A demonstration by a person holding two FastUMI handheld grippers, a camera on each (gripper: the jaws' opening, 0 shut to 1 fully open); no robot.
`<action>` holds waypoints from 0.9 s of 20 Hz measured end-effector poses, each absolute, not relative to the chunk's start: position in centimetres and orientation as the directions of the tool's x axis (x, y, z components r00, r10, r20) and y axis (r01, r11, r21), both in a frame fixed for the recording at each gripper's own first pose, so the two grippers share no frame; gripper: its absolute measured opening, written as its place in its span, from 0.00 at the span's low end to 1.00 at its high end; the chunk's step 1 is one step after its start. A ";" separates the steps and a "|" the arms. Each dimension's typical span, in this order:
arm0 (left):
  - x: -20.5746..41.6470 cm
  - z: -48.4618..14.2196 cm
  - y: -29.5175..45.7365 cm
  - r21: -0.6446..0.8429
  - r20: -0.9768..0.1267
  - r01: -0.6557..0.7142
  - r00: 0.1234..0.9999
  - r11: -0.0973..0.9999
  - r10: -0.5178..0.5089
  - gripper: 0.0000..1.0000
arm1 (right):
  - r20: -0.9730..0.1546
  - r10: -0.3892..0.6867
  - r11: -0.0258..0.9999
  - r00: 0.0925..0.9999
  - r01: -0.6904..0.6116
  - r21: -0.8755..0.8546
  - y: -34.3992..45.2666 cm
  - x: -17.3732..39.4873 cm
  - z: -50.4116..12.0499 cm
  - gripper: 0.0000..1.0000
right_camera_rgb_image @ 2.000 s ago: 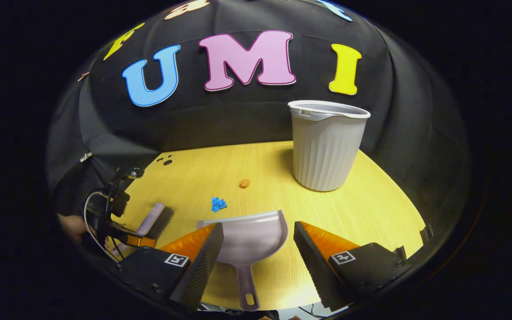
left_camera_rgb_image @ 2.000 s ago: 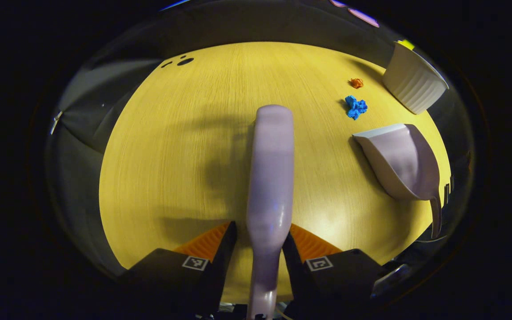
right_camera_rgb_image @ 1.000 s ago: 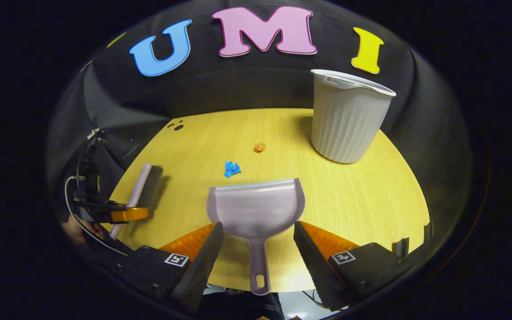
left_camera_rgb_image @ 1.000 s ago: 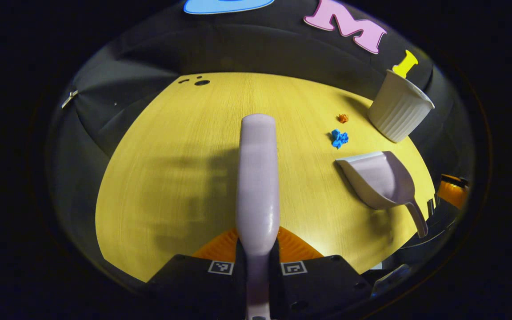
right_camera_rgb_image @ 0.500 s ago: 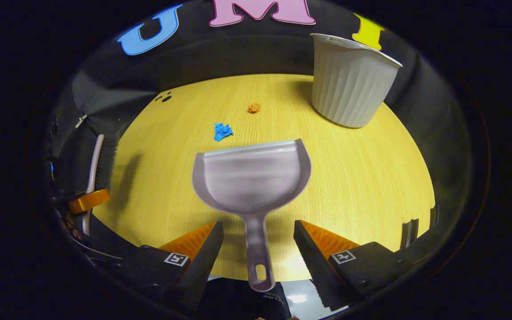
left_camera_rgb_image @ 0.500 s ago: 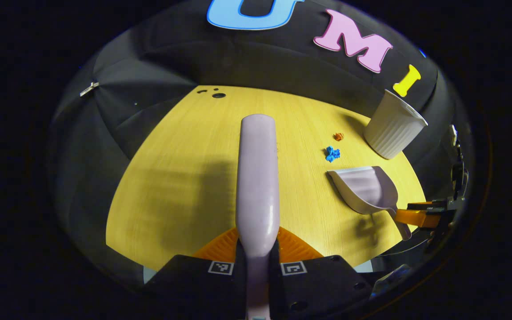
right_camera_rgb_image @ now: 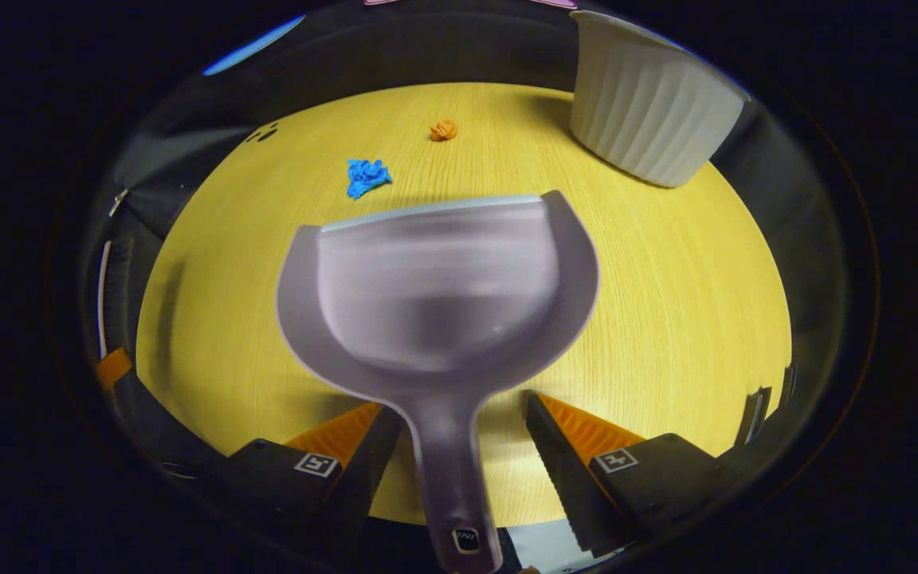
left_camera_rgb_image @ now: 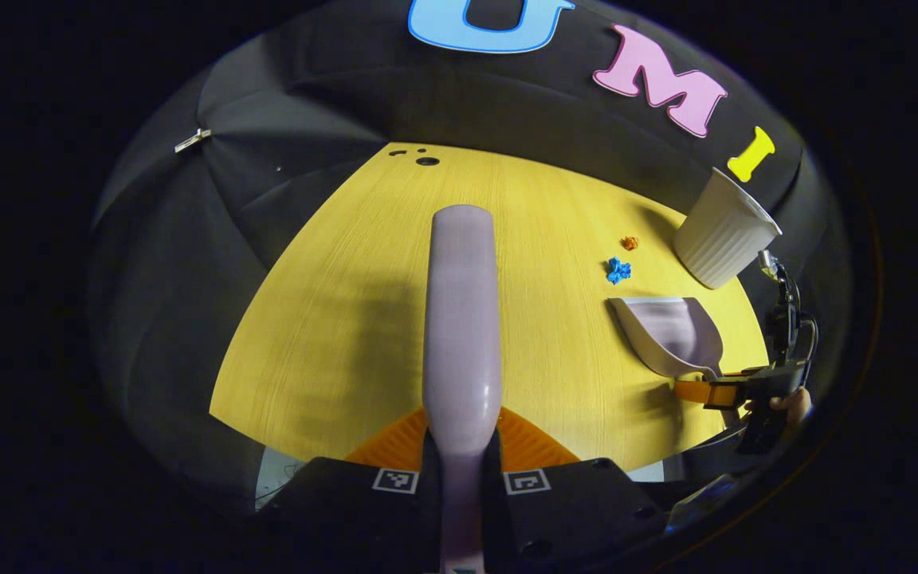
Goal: Pick up the small broom and dustpan from the desktop, sweep the trash into the dustpan with the broom, and then empty the trash into the garbage bin.
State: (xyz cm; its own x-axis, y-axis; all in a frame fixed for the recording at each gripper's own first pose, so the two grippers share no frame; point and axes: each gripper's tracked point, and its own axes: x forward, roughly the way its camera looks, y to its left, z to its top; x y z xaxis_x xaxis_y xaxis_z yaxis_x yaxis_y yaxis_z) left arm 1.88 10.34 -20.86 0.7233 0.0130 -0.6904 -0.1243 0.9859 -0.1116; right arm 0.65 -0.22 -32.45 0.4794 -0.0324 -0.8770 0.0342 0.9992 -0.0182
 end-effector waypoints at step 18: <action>12.7 -20.1 4.5 0.017 -0.746 0.102 0.664 0.995 -0.055 0.24 | -0.892 0.093 0.993 0.443 -0.102 0.053 -0.5 2.3 -32.4 0.34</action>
State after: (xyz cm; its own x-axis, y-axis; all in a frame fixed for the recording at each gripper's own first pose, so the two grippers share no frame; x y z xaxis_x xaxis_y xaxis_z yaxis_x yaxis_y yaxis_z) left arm 12.72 4.48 -20.05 0.6636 -0.0548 -0.7461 0.1017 0.9947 0.0174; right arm 2.32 -0.52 -32.38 0.4431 0.0933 -0.8916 -0.1019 0.9934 0.0533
